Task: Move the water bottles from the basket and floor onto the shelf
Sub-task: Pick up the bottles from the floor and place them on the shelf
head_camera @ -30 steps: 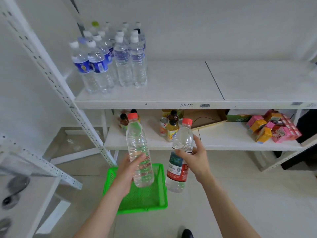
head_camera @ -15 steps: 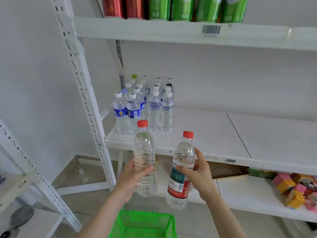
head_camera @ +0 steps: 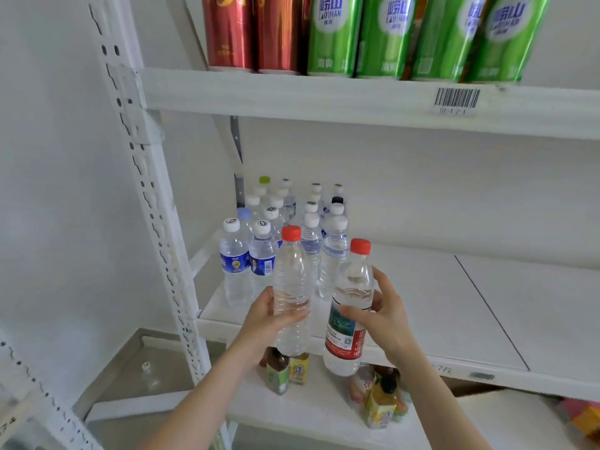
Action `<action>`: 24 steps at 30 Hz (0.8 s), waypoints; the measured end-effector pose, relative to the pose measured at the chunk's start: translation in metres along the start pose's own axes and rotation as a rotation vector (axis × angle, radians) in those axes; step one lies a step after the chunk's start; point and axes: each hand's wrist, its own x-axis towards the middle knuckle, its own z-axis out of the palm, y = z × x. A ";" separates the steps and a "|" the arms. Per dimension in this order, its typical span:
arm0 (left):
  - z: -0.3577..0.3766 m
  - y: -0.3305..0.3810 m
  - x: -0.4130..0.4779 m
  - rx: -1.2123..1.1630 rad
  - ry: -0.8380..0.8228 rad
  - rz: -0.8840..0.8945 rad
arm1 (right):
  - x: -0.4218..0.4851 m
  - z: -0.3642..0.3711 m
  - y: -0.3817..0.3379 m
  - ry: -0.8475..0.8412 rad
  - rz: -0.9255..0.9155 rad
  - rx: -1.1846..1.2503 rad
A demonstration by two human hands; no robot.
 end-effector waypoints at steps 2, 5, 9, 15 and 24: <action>-0.002 0.000 0.017 0.036 -0.009 -0.007 | 0.014 0.006 -0.001 0.017 -0.017 -0.008; -0.006 -0.004 0.041 0.051 -0.045 -0.011 | 0.030 0.013 -0.001 0.043 -0.038 -0.013; -0.006 -0.013 0.064 0.082 -0.073 -0.019 | 0.049 0.018 0.006 0.072 -0.012 -0.004; 0.000 -0.033 0.088 0.069 -0.019 -0.057 | 0.076 0.019 0.025 0.072 0.013 -0.022; 0.007 -0.046 0.102 0.080 0.005 -0.027 | 0.095 0.022 0.047 0.037 -0.048 -0.085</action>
